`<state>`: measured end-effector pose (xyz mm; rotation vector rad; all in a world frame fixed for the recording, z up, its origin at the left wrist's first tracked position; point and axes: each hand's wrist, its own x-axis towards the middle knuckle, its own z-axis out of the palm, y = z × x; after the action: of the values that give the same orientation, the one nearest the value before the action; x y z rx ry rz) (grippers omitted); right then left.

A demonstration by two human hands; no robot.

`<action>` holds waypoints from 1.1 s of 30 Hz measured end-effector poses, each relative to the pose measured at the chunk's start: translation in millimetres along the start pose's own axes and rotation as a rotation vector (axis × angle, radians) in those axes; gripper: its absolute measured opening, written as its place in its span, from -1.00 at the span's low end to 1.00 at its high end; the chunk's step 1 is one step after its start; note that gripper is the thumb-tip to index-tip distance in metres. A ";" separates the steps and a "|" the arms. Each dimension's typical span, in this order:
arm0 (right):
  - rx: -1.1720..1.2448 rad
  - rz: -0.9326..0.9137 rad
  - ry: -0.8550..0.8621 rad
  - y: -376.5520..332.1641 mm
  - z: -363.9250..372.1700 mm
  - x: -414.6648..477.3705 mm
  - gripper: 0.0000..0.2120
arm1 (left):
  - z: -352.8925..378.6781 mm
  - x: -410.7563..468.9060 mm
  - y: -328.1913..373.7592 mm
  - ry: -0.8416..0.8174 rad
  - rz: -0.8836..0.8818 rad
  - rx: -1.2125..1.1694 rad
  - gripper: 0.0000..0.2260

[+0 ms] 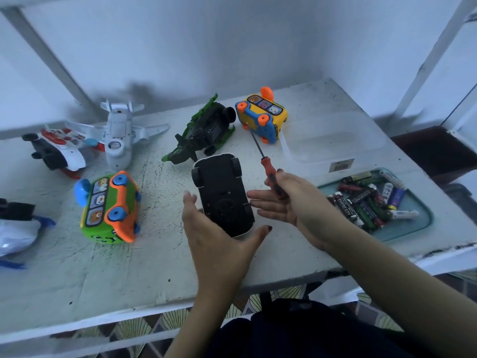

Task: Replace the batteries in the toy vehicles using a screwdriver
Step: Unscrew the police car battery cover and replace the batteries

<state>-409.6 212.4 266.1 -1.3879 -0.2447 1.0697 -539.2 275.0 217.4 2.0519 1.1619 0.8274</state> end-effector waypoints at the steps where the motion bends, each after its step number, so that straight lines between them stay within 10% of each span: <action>1: -0.061 -0.042 0.013 0.8 -1.8 -0.7 -0.72 | 2.8 0.7 1.5 0.028 -0.044 -0.001 0.19; 10: -0.342 -0.231 0.048 -2.0 -20.9 1.0 -0.80 | -6.1 22.1 -8.2 0.098 0.135 -0.016 -0.22; 21: -0.938 -0.518 -0.012 4.1 -24.8 -11.7 -0.81 | -25.4 67.7 -5.9 -0.064 0.174 0.051 -0.22; 33: -1.050 -0.503 -0.024 -4.1 -22.4 -20.4 -0.81 | -34.6 81.7 -7.1 -0.170 0.331 0.136 -0.25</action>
<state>-403.0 183.4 273.1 -2.0591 -1.2312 0.5054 -535.5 357.8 250.0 2.4164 0.8179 0.7229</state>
